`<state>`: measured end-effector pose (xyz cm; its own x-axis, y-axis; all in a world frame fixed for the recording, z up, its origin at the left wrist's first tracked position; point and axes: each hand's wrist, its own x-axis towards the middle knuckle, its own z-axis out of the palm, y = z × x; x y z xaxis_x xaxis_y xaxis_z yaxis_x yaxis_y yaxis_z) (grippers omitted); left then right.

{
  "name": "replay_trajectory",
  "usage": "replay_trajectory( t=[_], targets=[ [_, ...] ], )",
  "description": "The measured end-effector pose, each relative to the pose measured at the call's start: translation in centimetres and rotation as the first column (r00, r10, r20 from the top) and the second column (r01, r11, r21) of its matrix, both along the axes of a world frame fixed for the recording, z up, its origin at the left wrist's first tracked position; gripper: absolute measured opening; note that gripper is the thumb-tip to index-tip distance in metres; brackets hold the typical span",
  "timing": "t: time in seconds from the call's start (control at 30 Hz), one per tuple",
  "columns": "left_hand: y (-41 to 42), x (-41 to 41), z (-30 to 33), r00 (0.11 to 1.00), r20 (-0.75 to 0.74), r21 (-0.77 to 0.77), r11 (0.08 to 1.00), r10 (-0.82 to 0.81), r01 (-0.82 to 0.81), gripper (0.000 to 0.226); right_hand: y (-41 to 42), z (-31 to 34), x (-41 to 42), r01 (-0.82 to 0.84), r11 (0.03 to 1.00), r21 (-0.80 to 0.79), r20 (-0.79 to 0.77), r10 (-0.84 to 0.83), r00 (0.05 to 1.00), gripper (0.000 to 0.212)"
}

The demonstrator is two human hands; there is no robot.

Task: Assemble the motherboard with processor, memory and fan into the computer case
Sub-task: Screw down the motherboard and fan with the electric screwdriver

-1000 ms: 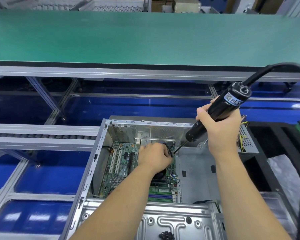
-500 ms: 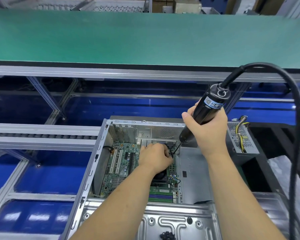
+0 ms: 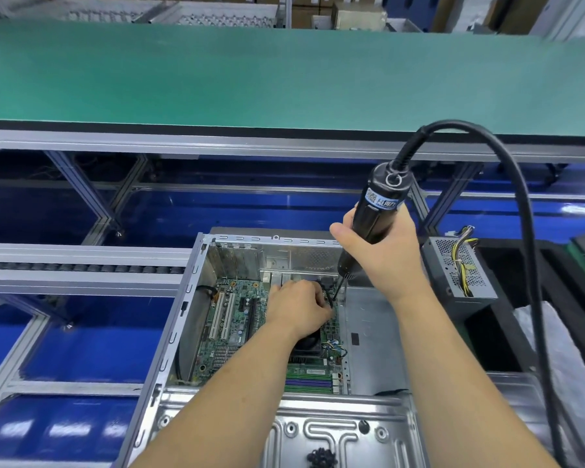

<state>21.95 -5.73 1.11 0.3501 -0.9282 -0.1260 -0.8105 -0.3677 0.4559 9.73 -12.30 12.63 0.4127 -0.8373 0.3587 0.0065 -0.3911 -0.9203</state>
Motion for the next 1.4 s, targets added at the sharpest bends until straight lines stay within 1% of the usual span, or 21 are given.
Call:
replay_trajectory(
  t=[0.1, 0.17, 0.57, 0.73, 0.97, 1.03, 1.07, 1.13, 1.17, 1.2, 1.23, 1.27, 1.3, 1.33, 1.4],
  targets=[
    [0.0, 0.0, 0.1, 1.0, -0.005, 0.007, 1.0, -0.006, 0.006, 0.025, 0.2, -0.1, 0.3, -0.013, 1.0, -0.011, -0.024, 0.012, 1.0, 0.036],
    [0.0, 0.0, 0.2, 1.0, -0.006, 0.007, 1.0, -0.007, 0.007, 0.027, 0.3, 0.0, 0.3, -0.01, 1.0, -0.017, -0.024, 0.01, 1.0, 0.034],
    [-0.1, 0.0, 0.0, 1.0, -0.018, 0.021, 1.0, 0.003, -0.003, 0.028, -0.5, -0.2, -0.1, 0.027, 0.998, 0.051, 0.043, -0.029, 0.999, 0.056],
    [-0.1, 0.0, 0.2, 1.0, -0.021, 0.029, 1.0, 0.004, -0.003, 0.026, -0.4, -0.4, 0.1, 0.02, 0.998, 0.055, 0.046, -0.023, 0.999, 0.056],
    [0.3, -0.1, 0.5, 0.999, -0.037, 0.018, 1.0, -0.02, 0.021, 0.026, -1.0, 0.1, -1.1, 0.158, 0.984, 0.087, 0.067, -0.164, 0.984, 0.054],
    [0.7, -0.2, 0.9, 0.998, -0.054, 0.019, 0.999, -0.033, 0.034, 0.023, -0.3, 0.8, -1.9, 0.227, 0.97, 0.083, 0.086, -0.233, 0.969, 0.051],
    [0.9, -0.2, 1.3, 0.998, -0.065, 0.008, 1.0, -0.026, 0.027, 0.019, 0.1, 1.2, -2.3, 0.263, 0.962, 0.071, 0.105, -0.27, 0.957, 0.044],
    [1.3, 0.0, 2.3, 0.997, -0.077, -0.044, 0.999, -0.002, -0.002, 0.014, 0.8, 2.3, -3.2, 0.303, 0.952, 0.038, 0.168, -0.305, 0.937, 0.021],
    [1.5, 0.0, 3.0, 0.998, -0.059, -0.089, 0.996, -0.012, 0.007, 0.015, 1.2, 2.8, -3.6, 0.308, 0.951, 0.031, 0.197, -0.308, 0.931, 0.019],
    [1.7, 0.0, 4.0, 0.998, -0.042, -0.127, 0.991, -0.047, 0.041, 0.015, 1.5, 3.4, -3.9, 0.31, 0.95, 0.032, 0.221, -0.309, 0.925, 0.021],
    [2.0, -0.1, 5.2, 0.993, -0.075, -0.149, 0.985, -0.096, 0.084, 0.015, 1.8, 3.9, -4.3, 0.313, 0.949, 0.037, 0.238, -0.313, 0.92, 0.023],
    [2.3, -0.3, 6.5, 0.973, -0.178, -0.148, 0.981, -0.15, 0.124, 0.013, 2.0, 4.2, -4.5, 0.317, 0.948, 0.038, 0.245, -0.316, 0.916, 0.026],
    [2.8, -0.4, 7.7, 0.93, -0.303, -0.12, 0.976, -0.208, 0.179, 0.013, 2.3, 4.3, -4.7, 0.319, 0.947, 0.031, 0.24, -0.317, 0.918, 0.029],
    [3.4, -0.6, 8.9, 0.887, -0.375, -0.077, 0.962, -0.271, 0.261, 0.013, 2.6, 4.4, -4.8, 0.32, 0.947, 0.027, 0.237, -0.317, 0.918, 0.032],
    [4.6, -0.8, 10.7, 0.82, -0.422, 0.053, 0.892, -0.387, 0.448, 0.01, 3.4, 4.3, -5.2, 0.325, 0.945, 0.035, 0.241, -0.324, 0.915, 0.029]
  ],
)
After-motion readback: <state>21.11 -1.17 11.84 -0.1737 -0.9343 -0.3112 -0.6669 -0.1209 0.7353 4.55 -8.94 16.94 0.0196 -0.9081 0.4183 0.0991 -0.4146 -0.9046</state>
